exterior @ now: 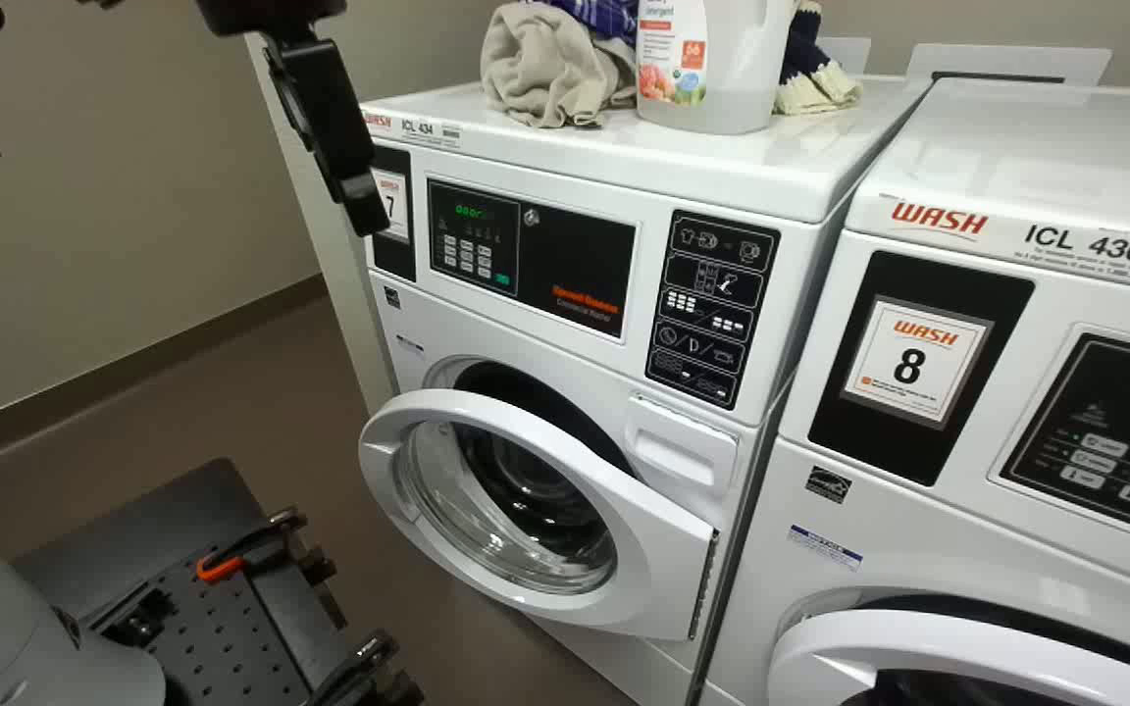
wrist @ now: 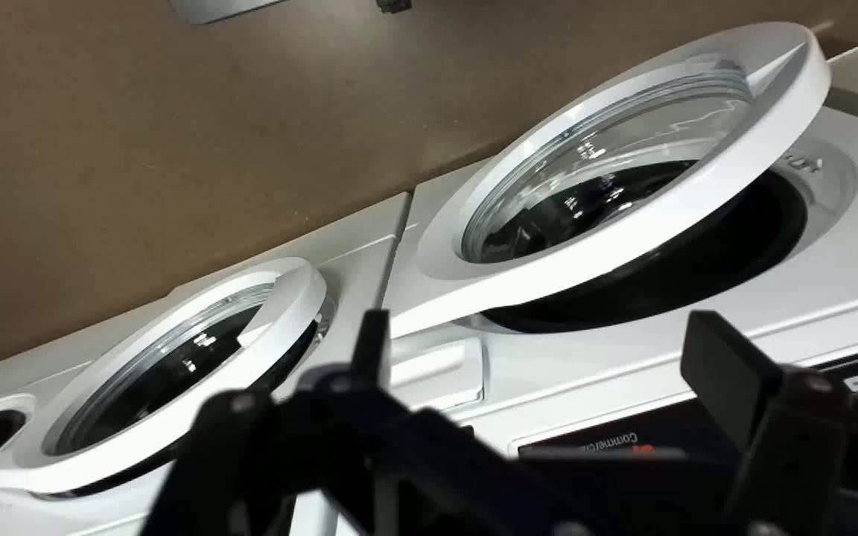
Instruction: Open the detergent tray on the first washing machine from the left
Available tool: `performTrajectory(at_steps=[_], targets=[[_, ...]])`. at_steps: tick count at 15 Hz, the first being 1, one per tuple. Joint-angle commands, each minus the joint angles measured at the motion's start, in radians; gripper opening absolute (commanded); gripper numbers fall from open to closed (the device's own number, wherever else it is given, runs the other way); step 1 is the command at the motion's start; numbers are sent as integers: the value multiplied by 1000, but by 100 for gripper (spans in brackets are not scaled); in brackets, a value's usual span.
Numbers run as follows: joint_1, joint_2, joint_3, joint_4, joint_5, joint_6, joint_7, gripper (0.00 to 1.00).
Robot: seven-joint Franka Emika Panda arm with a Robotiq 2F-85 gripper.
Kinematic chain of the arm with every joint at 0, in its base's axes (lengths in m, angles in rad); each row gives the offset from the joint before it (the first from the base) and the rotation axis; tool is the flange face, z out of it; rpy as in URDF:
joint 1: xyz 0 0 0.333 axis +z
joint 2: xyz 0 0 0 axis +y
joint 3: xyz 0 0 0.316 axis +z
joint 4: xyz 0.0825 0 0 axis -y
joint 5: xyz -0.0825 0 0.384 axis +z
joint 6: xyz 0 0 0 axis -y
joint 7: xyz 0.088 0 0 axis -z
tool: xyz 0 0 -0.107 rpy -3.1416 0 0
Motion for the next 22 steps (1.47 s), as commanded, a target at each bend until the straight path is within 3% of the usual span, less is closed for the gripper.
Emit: performTrajectory(at_steps=[1, 7, 10, 17, 22], targets=[[2, 1, -2, 3, -1, -3, 1, 100], [2, 1, -2, 3, -1, -3, 1, 100], [-33, 38, 45, -11, -16, 29, 106, 100], [-163, 208, 131, -79, -33, 360, 477, 100], [-286, 429, 192, -100, -158, 609, 810, 100]])
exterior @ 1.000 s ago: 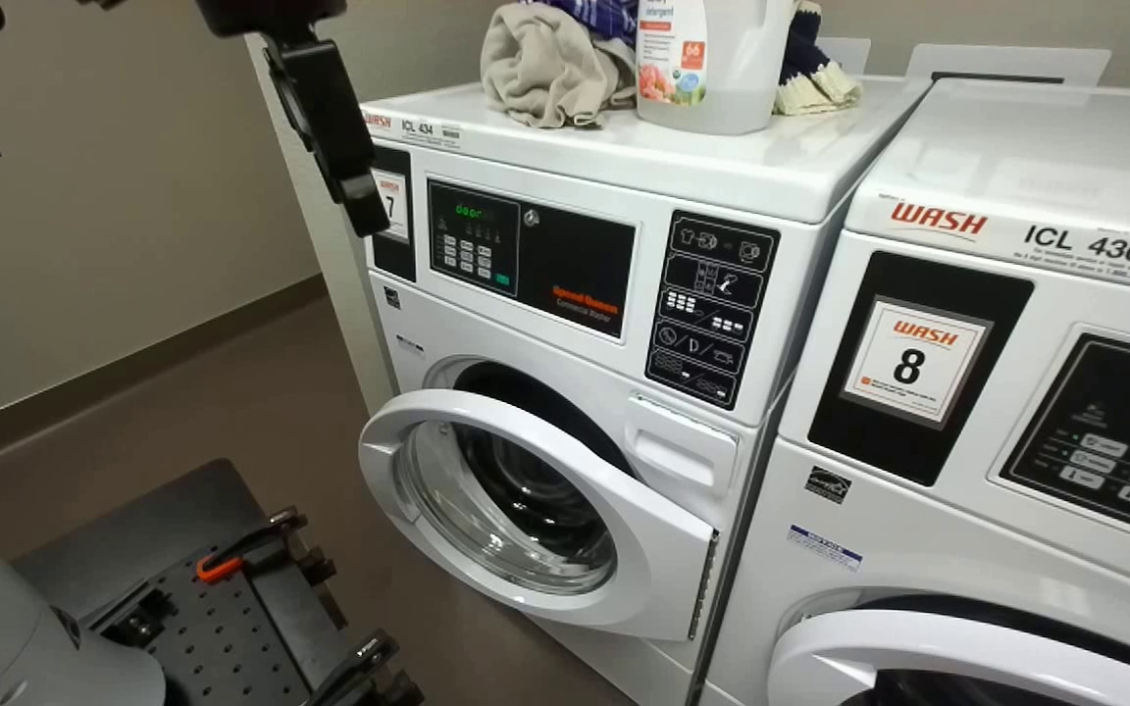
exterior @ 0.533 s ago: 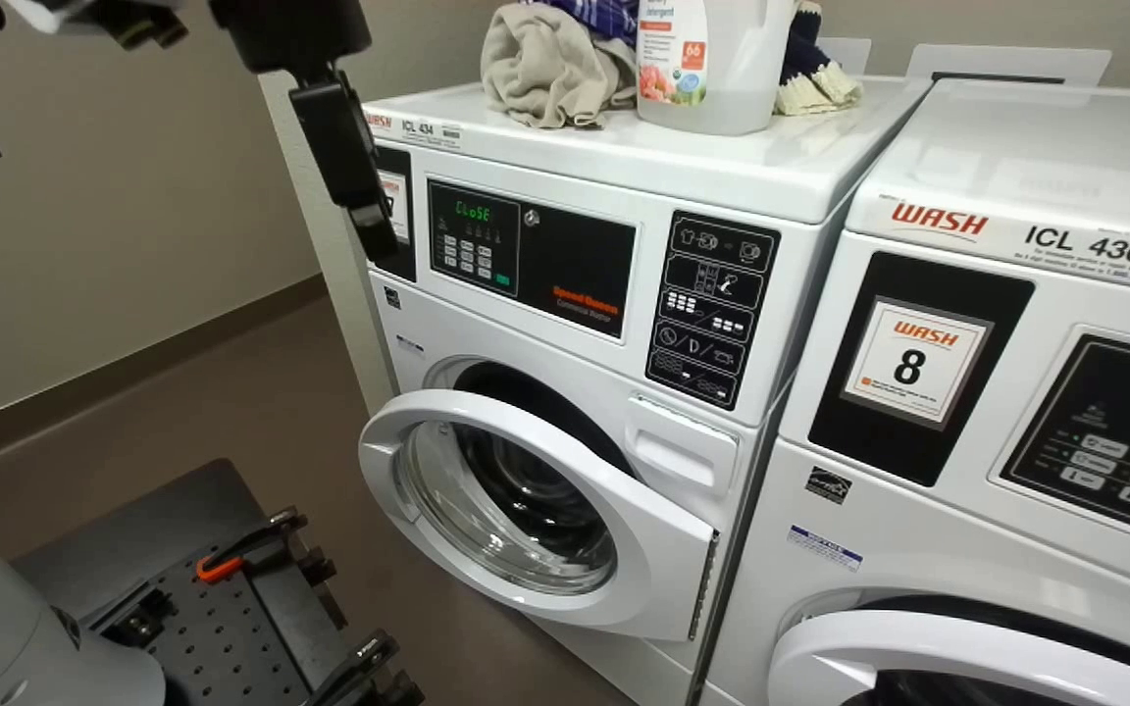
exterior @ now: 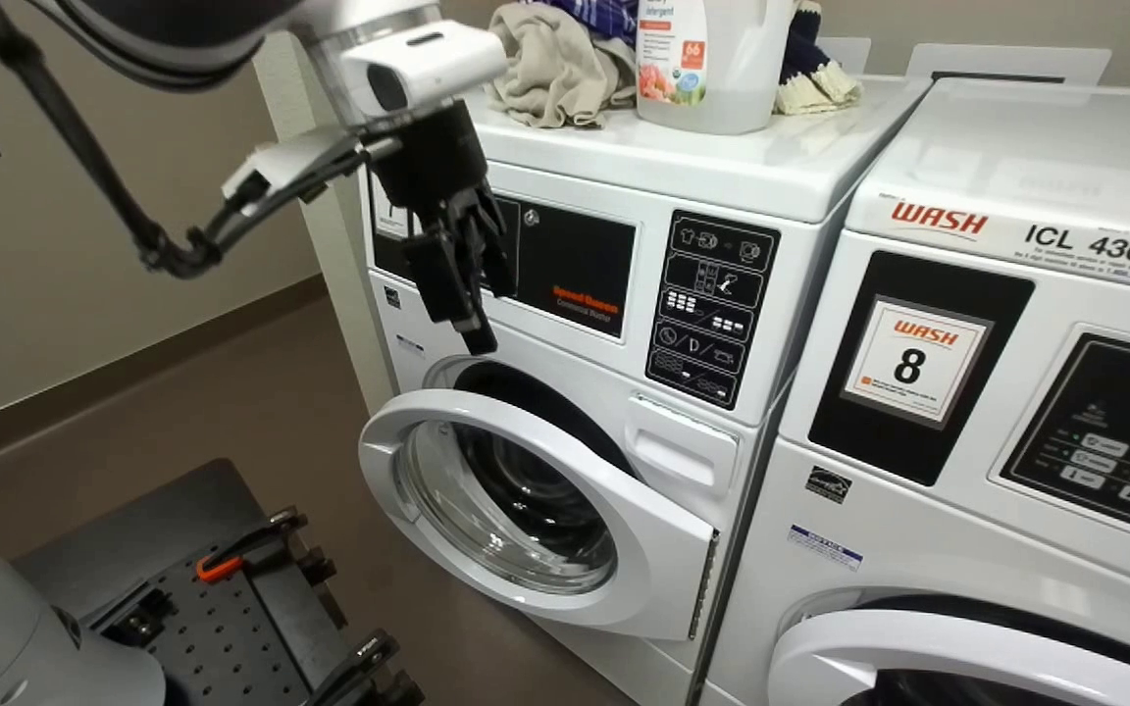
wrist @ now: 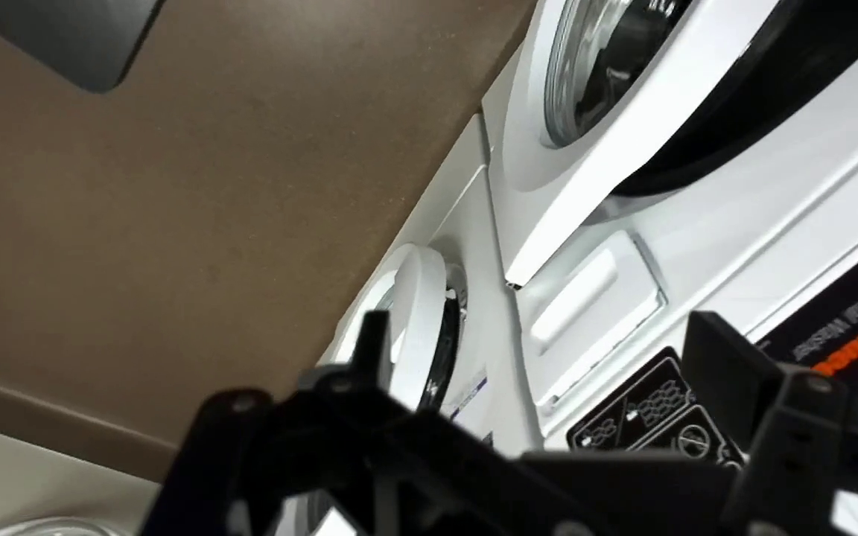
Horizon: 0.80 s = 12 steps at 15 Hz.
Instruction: Open the detergent tray on the first washing machine from the left
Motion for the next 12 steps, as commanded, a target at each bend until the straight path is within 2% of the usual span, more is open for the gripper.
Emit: performTrajectory(at_steps=[1, 2, 6, 8, 12], targets=[[-93, 166, 54, 9, -120, 155, 267, 100], [-142, 212, 92, 15, -150, 198, 340, 100], [-140, 364, 49, 69, -369, 263, 648, 100], [-116, 433, 10, 108, -471, 264, 785, 100], [-21, 568, -116, 211, -618, 259, 985, 100]])
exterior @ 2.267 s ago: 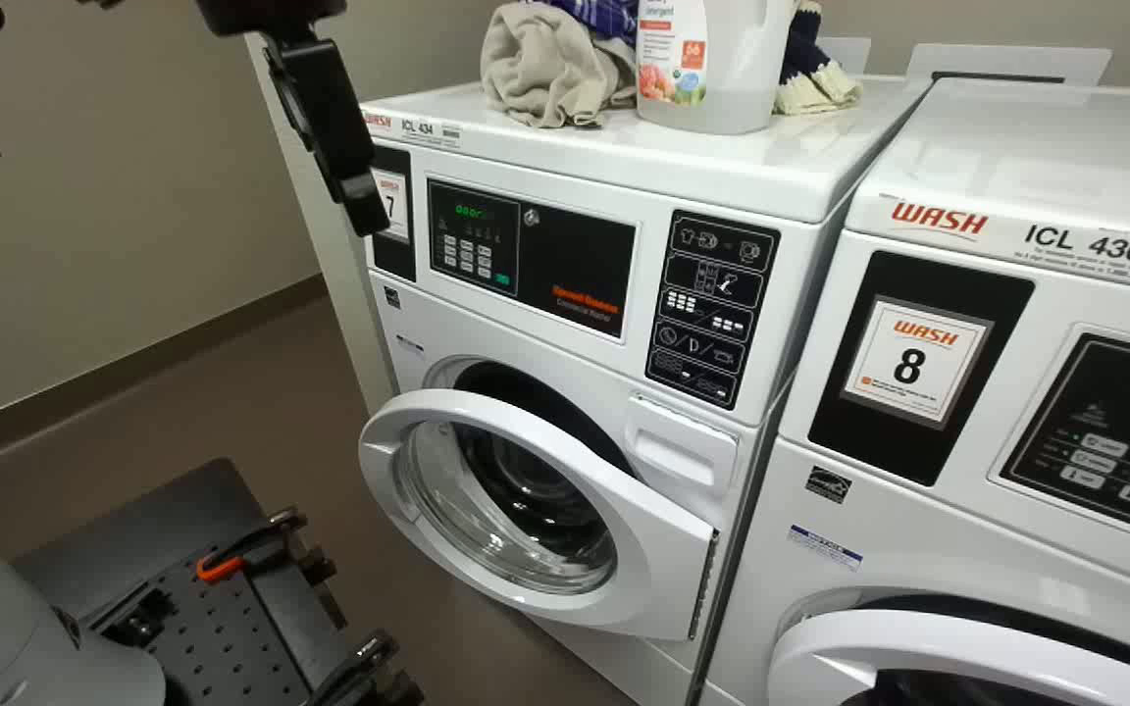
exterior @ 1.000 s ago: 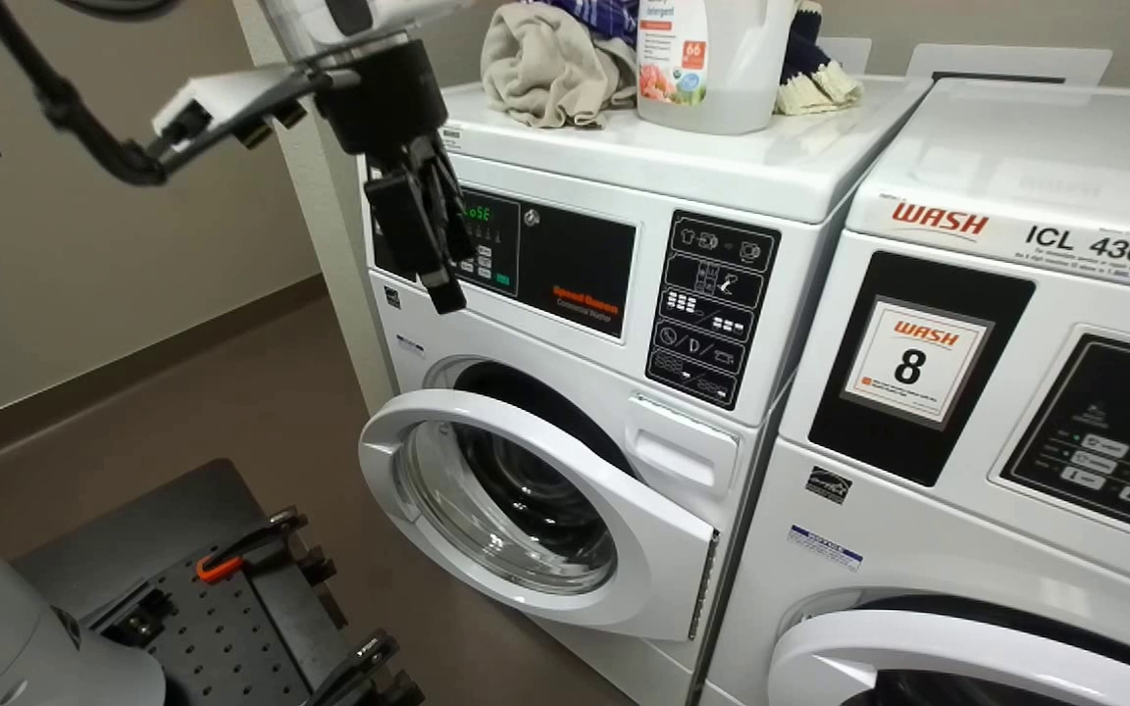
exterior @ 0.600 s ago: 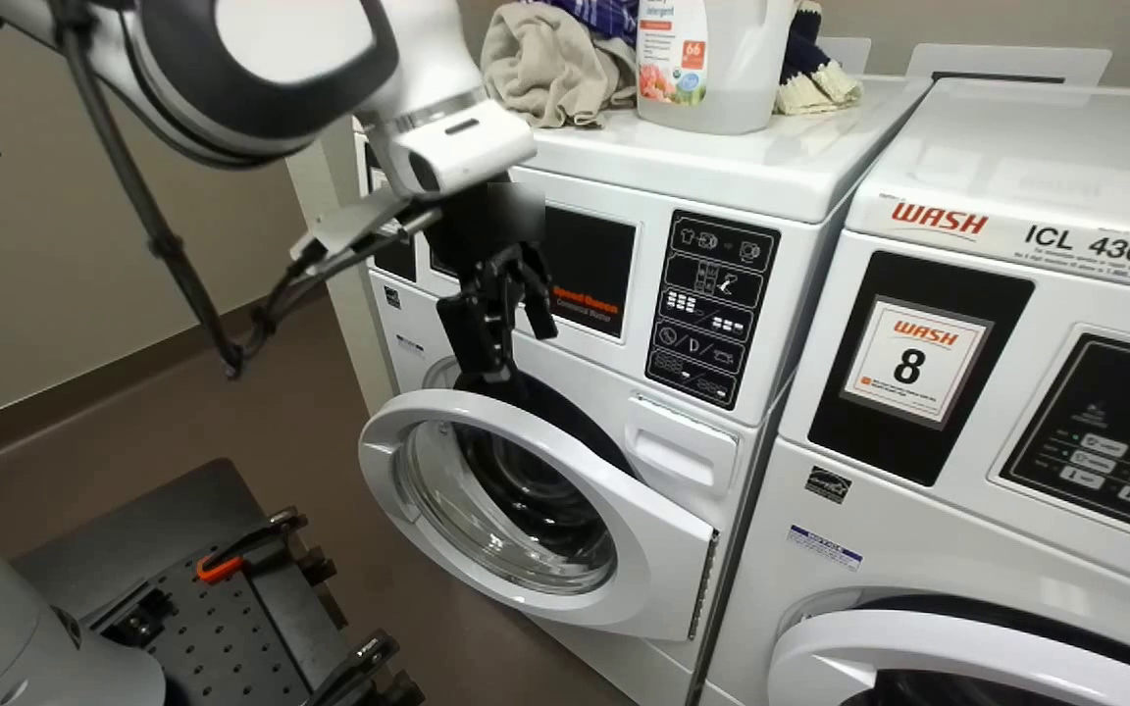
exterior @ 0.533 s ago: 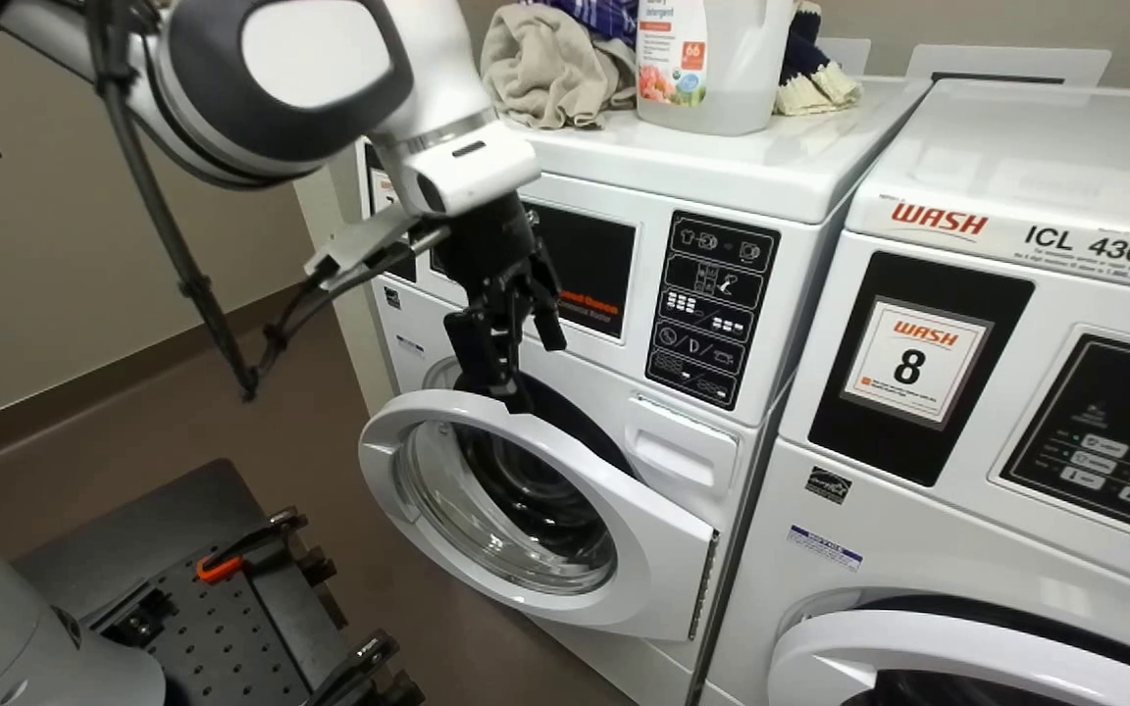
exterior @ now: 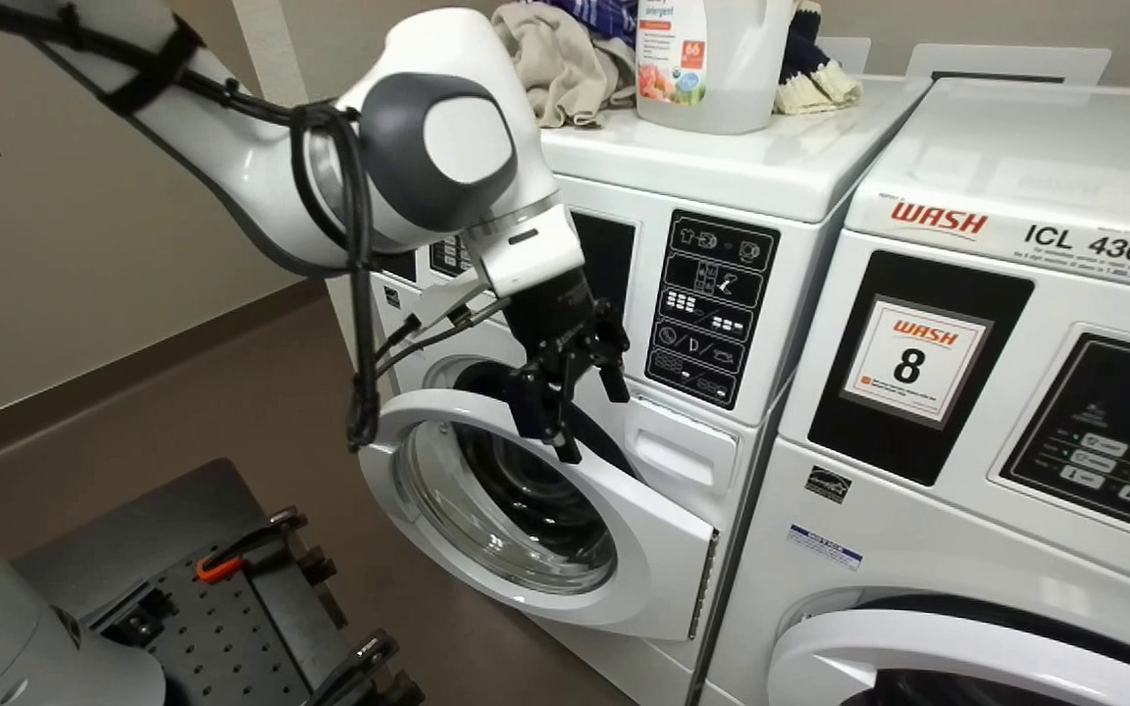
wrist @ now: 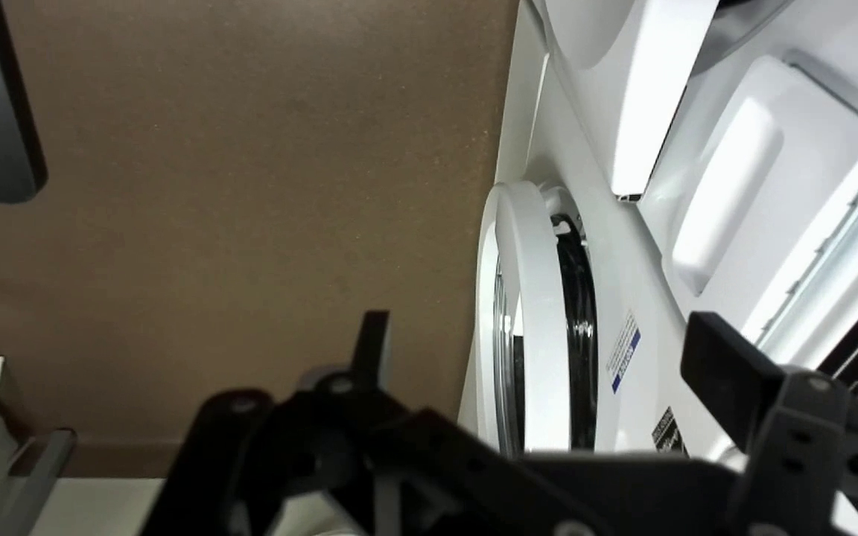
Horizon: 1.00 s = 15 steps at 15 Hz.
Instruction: Open the detergent tray on the first washing machine from the left
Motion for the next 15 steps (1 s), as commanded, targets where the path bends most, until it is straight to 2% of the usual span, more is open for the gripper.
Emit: performTrajectory(at_steps=[1, 5, 9, 12, 15], targets=[[94, 140, -119, 111, -106, 22, 155, 100], [195, 251, -224, 191, -142, 55, 231, 100], [276, 325, -289, 238, -127, 101, 264, 100], [316, 353, -321, 259, -112, 123, 271, 100], [326, 345, -336, 257, -75, 122, 247, 100]])
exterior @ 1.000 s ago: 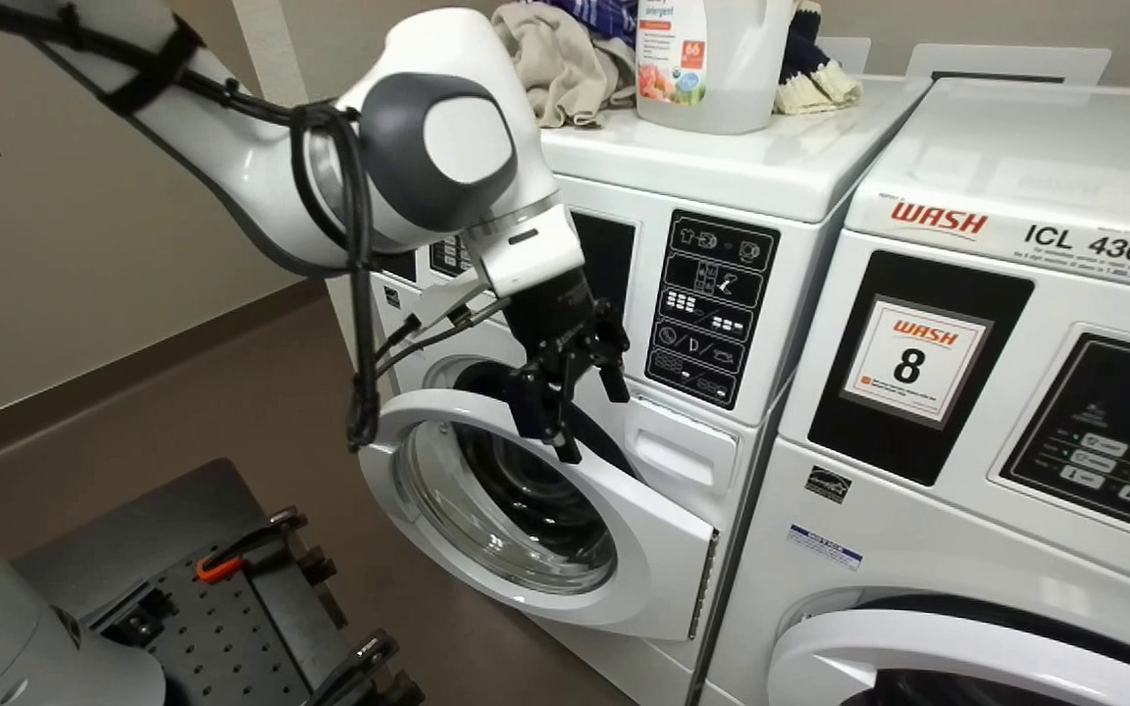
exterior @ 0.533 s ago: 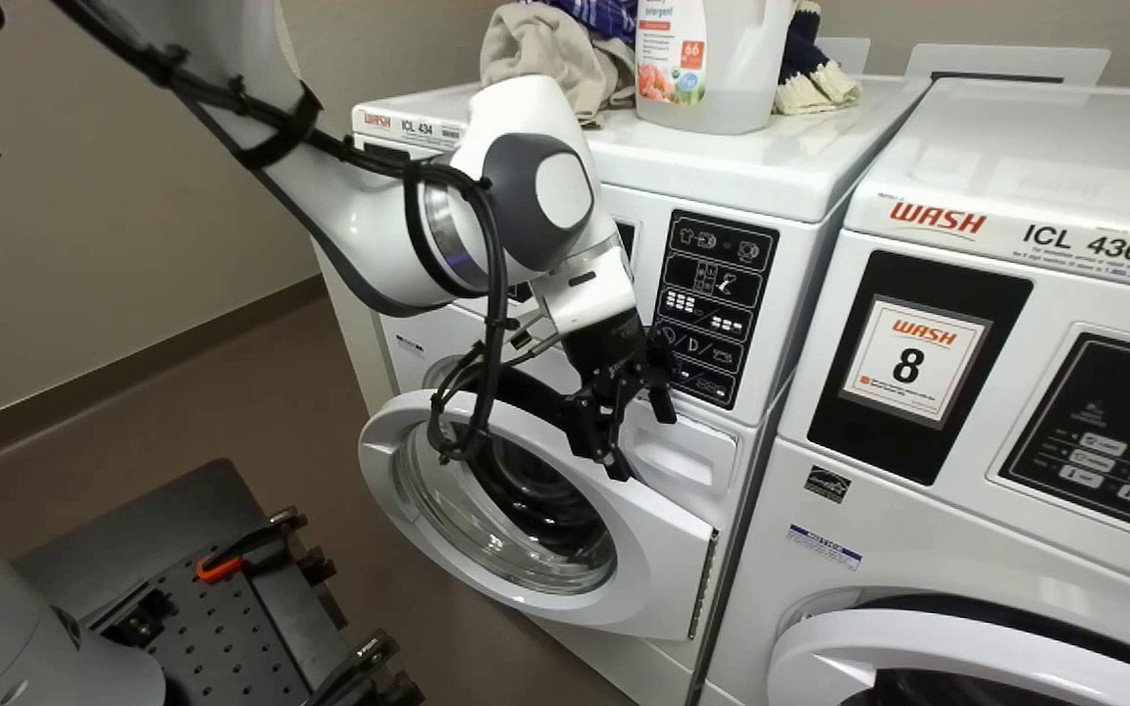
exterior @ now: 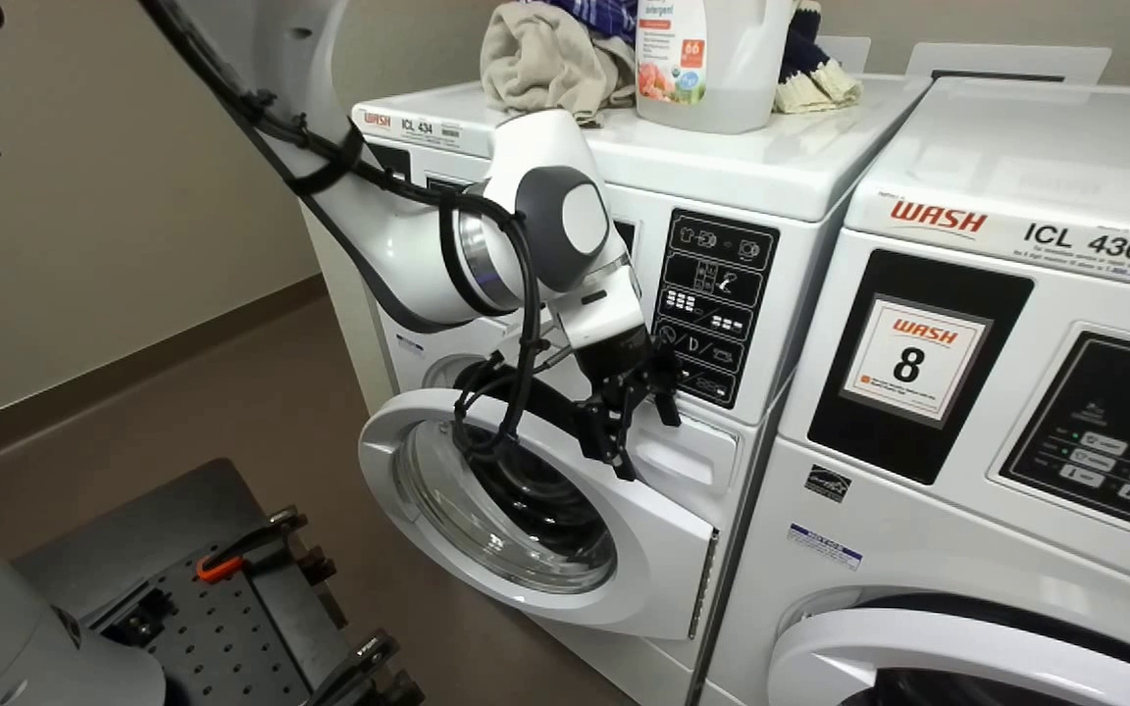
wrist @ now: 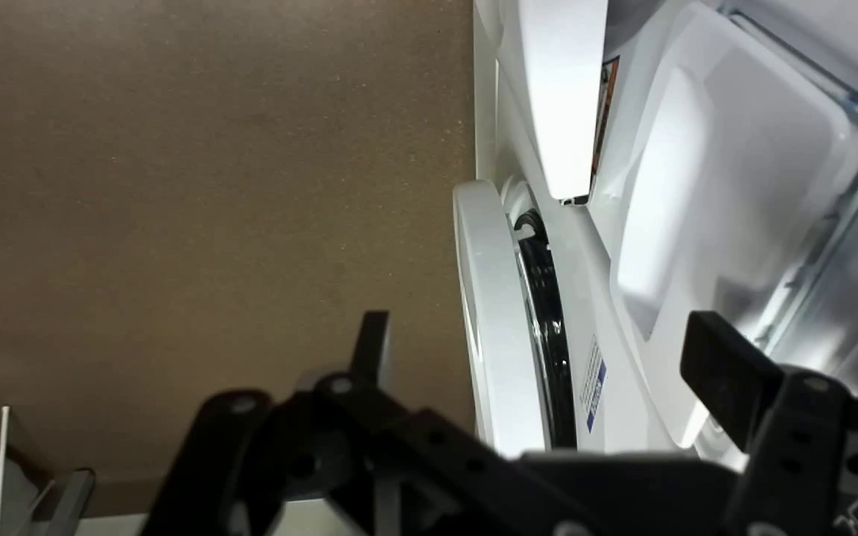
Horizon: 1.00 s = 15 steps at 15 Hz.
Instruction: Open the detergent tray on the first washing machine from the left
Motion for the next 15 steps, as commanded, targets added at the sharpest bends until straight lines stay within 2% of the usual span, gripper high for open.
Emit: performTrajectory(at_steps=[1, 6, 11, 12, 15], targets=[[26, 8, -28, 25, 43, 31, -4, 100], [19, -26, -44, 3, 121, 64, -35, 100], [25, -76, -86, -48, 103, 148, -51, 100], [-2, -85, -67, -57, 83, 165, -43, 100], [-6, -93, -77, -84, 55, 205, -45, 100]])
